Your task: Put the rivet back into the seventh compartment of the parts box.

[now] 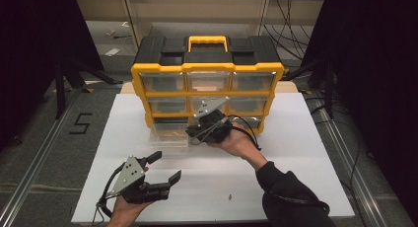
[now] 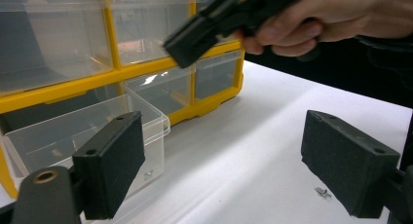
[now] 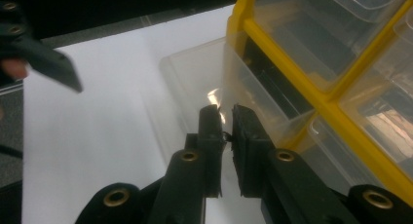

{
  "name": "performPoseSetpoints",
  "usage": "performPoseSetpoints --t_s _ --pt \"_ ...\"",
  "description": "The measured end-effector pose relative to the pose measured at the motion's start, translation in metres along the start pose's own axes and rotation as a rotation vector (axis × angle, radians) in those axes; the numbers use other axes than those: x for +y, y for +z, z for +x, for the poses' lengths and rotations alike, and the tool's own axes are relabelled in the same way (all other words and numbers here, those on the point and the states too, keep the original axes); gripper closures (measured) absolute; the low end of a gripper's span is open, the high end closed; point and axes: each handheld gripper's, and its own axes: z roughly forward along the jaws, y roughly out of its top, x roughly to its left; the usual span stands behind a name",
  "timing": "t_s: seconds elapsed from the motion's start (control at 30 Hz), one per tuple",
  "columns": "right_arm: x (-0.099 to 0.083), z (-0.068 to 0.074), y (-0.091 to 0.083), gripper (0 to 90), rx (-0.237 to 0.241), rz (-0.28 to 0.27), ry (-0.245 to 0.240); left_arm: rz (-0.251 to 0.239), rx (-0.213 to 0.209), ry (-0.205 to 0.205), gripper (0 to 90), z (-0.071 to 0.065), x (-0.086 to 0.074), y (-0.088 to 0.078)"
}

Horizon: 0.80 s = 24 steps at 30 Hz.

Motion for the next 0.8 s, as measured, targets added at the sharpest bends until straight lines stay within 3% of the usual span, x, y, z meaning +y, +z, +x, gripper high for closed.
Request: performPoseSetpoints --t_s 0.33,0.67,0.8 --pt "0.012 -0.007 0.031 83.4 -0.015 0.029 0.026 -0.003 0.0 -0.003 15.5 0.0 0.0 -0.001" --pt "0.016 -0.008 0.049 82.7 -0.014 0.069 0.038 -0.005 -0.001 -0.005 15.5 0.0 0.0 -0.001" --pt "0.015 -0.008 0.055 75.9 -0.011 0.071 0.033 -0.004 0.0 -0.006 15.5 0.001 0.0 -0.001"
